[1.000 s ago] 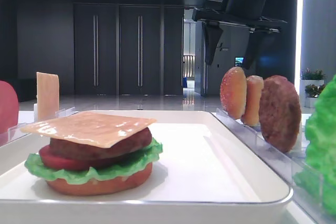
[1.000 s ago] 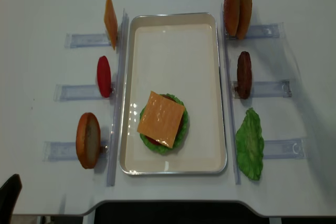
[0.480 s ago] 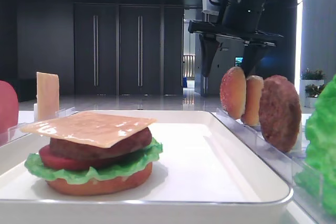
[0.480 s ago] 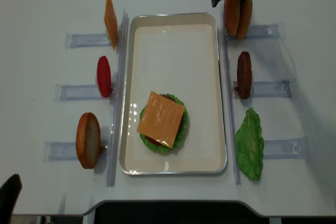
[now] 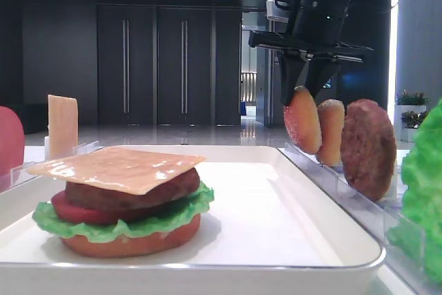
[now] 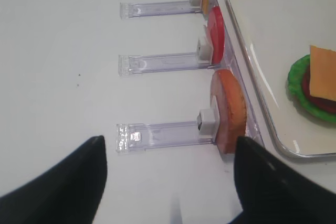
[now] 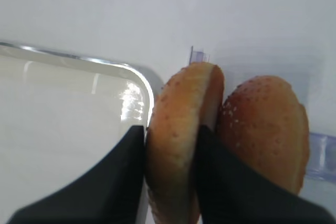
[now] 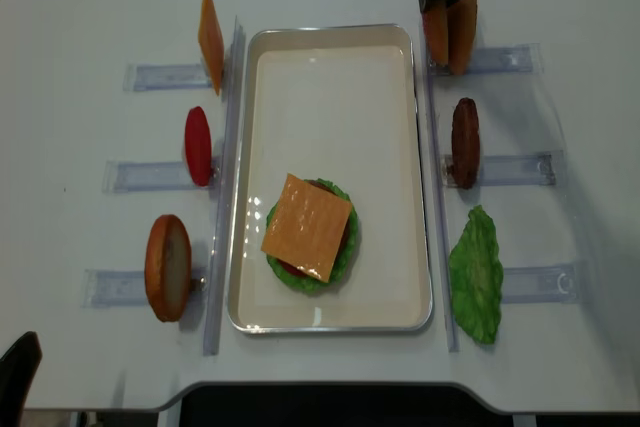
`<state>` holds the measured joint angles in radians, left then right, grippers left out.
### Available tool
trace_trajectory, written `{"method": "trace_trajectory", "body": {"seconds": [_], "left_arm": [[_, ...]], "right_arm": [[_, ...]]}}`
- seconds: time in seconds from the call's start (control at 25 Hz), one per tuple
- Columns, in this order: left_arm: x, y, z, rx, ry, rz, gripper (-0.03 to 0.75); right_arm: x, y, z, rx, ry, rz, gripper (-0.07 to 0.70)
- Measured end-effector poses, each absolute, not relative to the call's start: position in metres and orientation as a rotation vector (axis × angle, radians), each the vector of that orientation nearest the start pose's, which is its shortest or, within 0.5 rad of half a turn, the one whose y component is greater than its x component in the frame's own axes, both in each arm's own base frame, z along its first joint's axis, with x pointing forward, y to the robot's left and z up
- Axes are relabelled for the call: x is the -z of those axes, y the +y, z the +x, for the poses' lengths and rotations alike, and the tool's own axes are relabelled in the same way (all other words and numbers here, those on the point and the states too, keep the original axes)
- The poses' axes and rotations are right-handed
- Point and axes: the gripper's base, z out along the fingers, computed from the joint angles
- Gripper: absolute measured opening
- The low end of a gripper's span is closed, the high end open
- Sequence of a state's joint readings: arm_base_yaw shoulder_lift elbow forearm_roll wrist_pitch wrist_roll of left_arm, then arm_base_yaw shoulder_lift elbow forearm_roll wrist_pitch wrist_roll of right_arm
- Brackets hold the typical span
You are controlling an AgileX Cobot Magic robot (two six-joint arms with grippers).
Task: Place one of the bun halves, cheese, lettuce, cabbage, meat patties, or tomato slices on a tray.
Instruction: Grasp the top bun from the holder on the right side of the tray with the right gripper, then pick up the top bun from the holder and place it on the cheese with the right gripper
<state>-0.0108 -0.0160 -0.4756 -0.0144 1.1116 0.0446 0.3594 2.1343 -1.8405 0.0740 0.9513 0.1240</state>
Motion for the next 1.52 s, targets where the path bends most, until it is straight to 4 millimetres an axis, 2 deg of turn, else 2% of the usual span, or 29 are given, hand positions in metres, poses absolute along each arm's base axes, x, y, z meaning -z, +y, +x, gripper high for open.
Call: {"method": "trace_trajectory", "body": {"seconds": [0.36, 0.72, 0.88, 1.16, 1.36, 1.52], "left_arm": [[-0.266, -0.001, -0.007, -0.003, 2.103, 0.059, 0.576], [-0.266, -0.001, -0.007, -0.003, 2.103, 0.059, 0.576], [-0.266, -0.001, -0.007, -0.003, 2.103, 0.059, 0.576], [-0.266, -0.001, -0.007, -0.003, 2.103, 0.059, 0.576], [-0.266, -0.001, -0.007, -0.003, 2.103, 0.059, 0.576], [-0.266, -0.001, -0.007, -0.003, 2.103, 0.059, 0.576]], "right_arm": [[-0.228, 0.172, 0.436, -0.26, 2.754, -0.268, 0.206], [-0.241, 0.177, 0.428, -0.402, 2.781, -0.199, 0.203], [-0.25, 0.179, 0.422, -0.458, 2.785, -0.18, 0.203], [-0.28, 0.182, 0.408, -0.595, 2.768, -0.168, 0.203], [-0.284, 0.187, 0.401, -0.65, 2.791, -0.211, 0.203], [-0.287, 0.201, 0.393, -0.659, 2.786, -0.265, 0.203]]}}
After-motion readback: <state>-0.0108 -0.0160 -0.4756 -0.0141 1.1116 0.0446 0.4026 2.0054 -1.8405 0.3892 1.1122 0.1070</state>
